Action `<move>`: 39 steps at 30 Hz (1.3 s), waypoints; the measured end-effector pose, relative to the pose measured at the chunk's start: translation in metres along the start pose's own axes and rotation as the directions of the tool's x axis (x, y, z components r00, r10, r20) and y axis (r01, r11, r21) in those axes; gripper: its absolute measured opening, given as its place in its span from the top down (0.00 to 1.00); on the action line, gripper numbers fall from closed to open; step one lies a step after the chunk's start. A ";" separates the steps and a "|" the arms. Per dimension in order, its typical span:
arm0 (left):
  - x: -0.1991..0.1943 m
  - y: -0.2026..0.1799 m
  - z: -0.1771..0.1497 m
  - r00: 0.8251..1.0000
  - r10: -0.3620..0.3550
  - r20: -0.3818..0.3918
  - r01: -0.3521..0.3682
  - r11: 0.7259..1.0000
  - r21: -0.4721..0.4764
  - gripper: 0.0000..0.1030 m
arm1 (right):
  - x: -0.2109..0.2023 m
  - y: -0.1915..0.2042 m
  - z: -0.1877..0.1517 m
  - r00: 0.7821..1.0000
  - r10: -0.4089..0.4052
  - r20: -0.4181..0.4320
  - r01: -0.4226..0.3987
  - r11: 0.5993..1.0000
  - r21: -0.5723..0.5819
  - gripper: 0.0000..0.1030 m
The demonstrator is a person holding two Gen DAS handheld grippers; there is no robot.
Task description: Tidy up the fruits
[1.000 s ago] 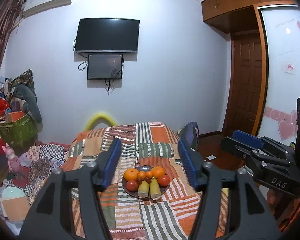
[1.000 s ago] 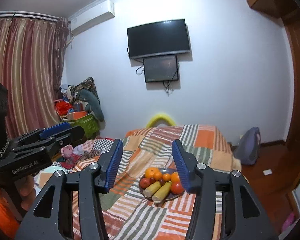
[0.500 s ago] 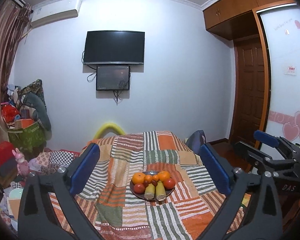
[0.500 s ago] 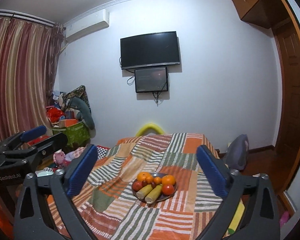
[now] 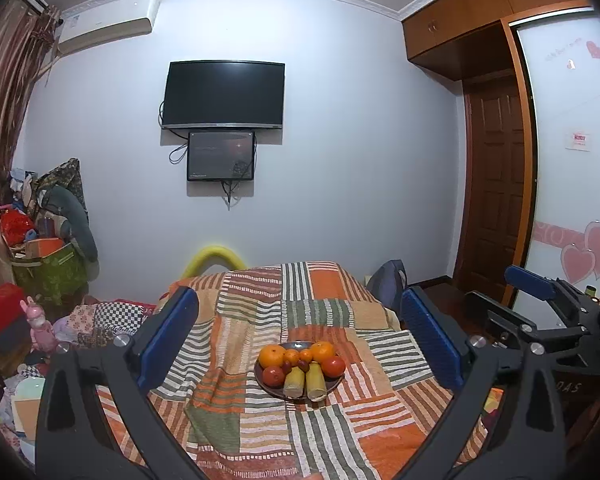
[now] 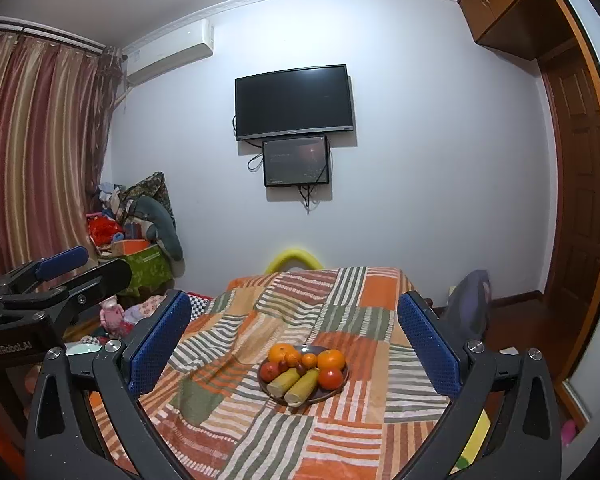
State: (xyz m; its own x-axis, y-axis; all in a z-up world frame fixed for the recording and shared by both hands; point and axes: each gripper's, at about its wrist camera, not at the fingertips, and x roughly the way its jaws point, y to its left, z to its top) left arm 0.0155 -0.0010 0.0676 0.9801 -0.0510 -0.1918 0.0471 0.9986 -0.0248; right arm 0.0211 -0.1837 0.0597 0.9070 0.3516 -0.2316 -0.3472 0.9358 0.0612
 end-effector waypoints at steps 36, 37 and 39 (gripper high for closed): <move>0.003 -0.003 -0.002 1.000 -0.001 -0.011 0.001 1.000 0.011 0.00 | -0.004 -0.007 0.005 1.000 -0.020 -0.008 0.020 1.000 0.011 0.00; 0.004 -0.003 -0.002 1.000 -0.002 -0.011 0.002 1.000 0.010 0.00 | -0.004 -0.007 0.005 1.000 -0.020 -0.009 0.021 1.000 0.012 0.00; 0.004 -0.003 -0.003 1.000 -0.002 -0.011 0.002 1.000 0.010 0.00 | -0.004 -0.007 0.005 1.000 -0.021 -0.009 0.021 1.000 0.013 0.00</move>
State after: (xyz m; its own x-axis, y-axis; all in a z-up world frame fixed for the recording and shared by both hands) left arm 0.0192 -0.0045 0.0643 0.9777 -0.0531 -0.2030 0.0510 0.9986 -0.0153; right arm 0.0210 -0.1913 0.0647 0.9121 0.3315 -0.2412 -0.3246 0.9433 0.0690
